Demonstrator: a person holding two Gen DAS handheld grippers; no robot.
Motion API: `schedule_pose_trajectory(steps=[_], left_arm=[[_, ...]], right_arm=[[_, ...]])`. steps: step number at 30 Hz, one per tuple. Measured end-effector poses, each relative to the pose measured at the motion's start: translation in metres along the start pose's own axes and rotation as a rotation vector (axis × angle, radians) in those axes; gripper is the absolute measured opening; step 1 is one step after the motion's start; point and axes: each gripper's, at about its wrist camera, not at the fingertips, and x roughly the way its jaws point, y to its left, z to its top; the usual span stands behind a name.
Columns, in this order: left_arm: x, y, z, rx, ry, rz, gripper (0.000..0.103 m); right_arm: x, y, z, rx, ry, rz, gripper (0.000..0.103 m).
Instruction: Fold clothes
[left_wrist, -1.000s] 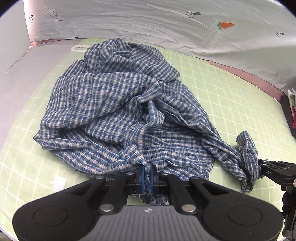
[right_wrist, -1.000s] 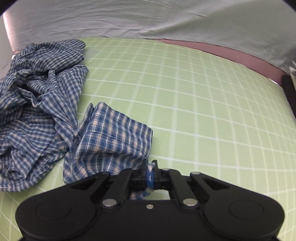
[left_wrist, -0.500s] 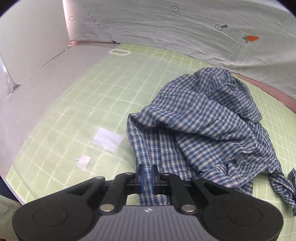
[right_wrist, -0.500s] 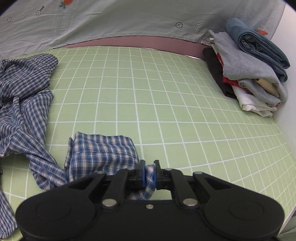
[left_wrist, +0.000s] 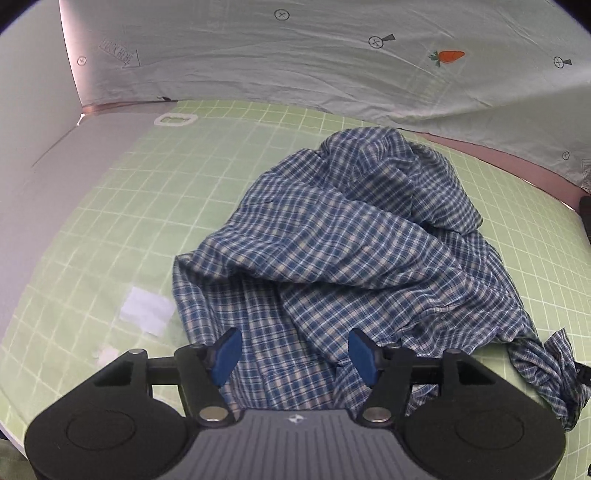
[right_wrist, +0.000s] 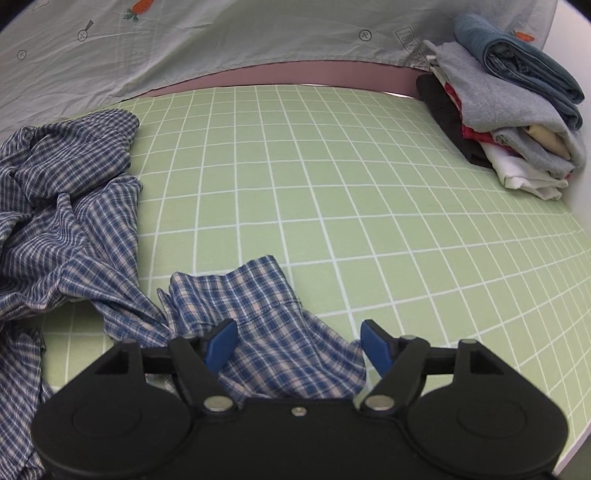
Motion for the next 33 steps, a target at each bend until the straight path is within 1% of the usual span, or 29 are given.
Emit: schedule_pose_trajectory(steps=[4, 6, 9, 11, 12, 13, 14, 16, 18, 20, 22, 26, 28, 30, 31, 33], left_arm=[[0.016, 0.003, 0.004, -0.100, 0.032, -0.065, 0.064], [0.025, 0.001, 0.008, -0.112, 0.046, -0.080, 0.064], [0.040, -0.002, 0.014, -0.127, 0.069, -0.096, 0.064], [0.053, -0.003, 0.018, -0.154, 0.101, -0.118, 0.059], [0.060, -0.004, 0.019, -0.167, 0.119, -0.126, 0.048], [0.065, -0.005, 0.020, -0.177, 0.133, -0.130, 0.031], [0.069, -0.006, 0.022, -0.182, 0.138, -0.127, 0.024], [0.074, -0.006, 0.027, -0.192, 0.124, -0.135, 0.007], [0.073, -0.003, 0.036, -0.199, 0.088, -0.138, 0.002], [0.066, 0.000, 0.049, -0.192, 0.037, -0.116, 0.001], [0.054, 0.006, 0.060, -0.185, -0.015, -0.086, 0.001], [0.032, 0.035, 0.073, -0.224, -0.111, 0.003, 0.001], [0.027, 0.058, 0.078, -0.255, -0.148, 0.071, 0.001], [0.026, 0.082, 0.081, -0.268, -0.179, 0.200, 0.001], [0.026, 0.094, 0.080, -0.280, -0.192, 0.277, 0.001], [0.022, 0.123, 0.079, -0.369, -0.210, 0.437, 0.001]], right_arm=[[0.004, -0.013, -0.005, 0.073, 0.037, 0.024, 0.078], [0.006, -0.015, -0.007, 0.096, 0.051, 0.034, 0.080], [0.010, -0.012, -0.007, 0.096, 0.062, 0.041, 0.080], [0.013, -0.010, -0.004, 0.088, 0.062, 0.043, 0.080], [0.015, -0.009, -0.002, 0.085, 0.062, 0.043, 0.080], [0.017, -0.008, -0.001, 0.084, 0.064, 0.040, 0.080], [0.019, -0.007, 0.001, 0.083, 0.066, 0.038, 0.080], [0.024, -0.006, 0.003, 0.086, 0.069, 0.034, 0.080], [0.028, -0.007, 0.005, 0.096, 0.065, 0.034, 0.083], [0.032, -0.009, 0.006, 0.119, 0.064, 0.038, 0.084], [0.034, -0.011, 0.008, 0.135, 0.065, 0.039, 0.084], [0.032, -0.011, 0.006, 0.103, 0.053, 0.007, 0.083], [0.031, -0.016, 0.006, 0.105, 0.045, -0.016, 0.083], [0.031, -0.020, 0.008, 0.098, 0.039, -0.055, 0.083], [0.032, -0.022, 0.009, 0.088, 0.035, -0.077, 0.083], [0.033, -0.024, 0.013, 0.070, 0.030, -0.109, 0.083]])
